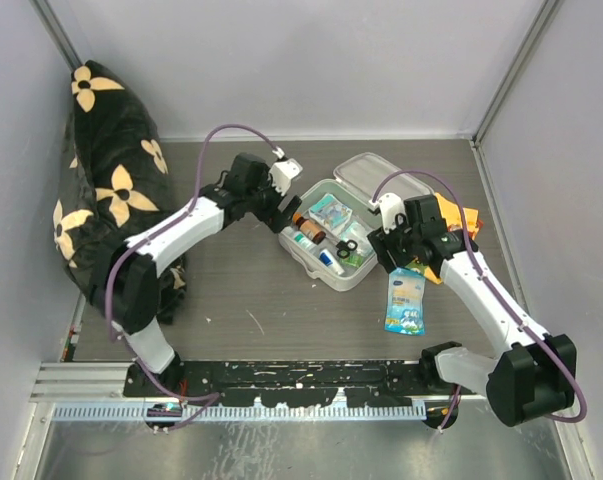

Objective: Organize the medicine kit

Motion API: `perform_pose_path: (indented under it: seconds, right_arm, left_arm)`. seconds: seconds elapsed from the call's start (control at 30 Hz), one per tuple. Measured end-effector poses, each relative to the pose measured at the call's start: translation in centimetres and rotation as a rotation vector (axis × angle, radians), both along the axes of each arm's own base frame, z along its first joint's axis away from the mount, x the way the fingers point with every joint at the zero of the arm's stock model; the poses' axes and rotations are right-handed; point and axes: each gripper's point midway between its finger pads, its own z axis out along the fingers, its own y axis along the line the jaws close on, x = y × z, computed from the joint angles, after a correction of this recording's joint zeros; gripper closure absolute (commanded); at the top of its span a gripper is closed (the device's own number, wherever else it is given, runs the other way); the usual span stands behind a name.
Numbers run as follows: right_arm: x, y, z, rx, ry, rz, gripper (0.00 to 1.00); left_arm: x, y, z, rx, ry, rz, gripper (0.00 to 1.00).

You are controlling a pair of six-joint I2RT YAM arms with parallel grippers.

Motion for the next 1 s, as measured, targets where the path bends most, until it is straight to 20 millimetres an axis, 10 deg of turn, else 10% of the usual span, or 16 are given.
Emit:
perform_pose_path:
  seconds: [0.23,0.6,1.0]
  right_arm:
    - [0.2,-0.5,-0.2,-0.020,0.001,-0.022,0.33]
    - [1.4,0.7,-3.9,0.025,0.124,-0.062,0.31]
    - [3.4,4.5,-6.5,0.182,0.304,-0.026,0.35]
  left_arm:
    - [5.1,-3.0,-3.3,-0.020,0.087,0.094,0.32]
    - [3.2,-2.1,-7.5,-0.015,0.168,0.168,0.79]
    - [-2.1,3.7,-7.6,-0.023,0.158,0.306,0.75]
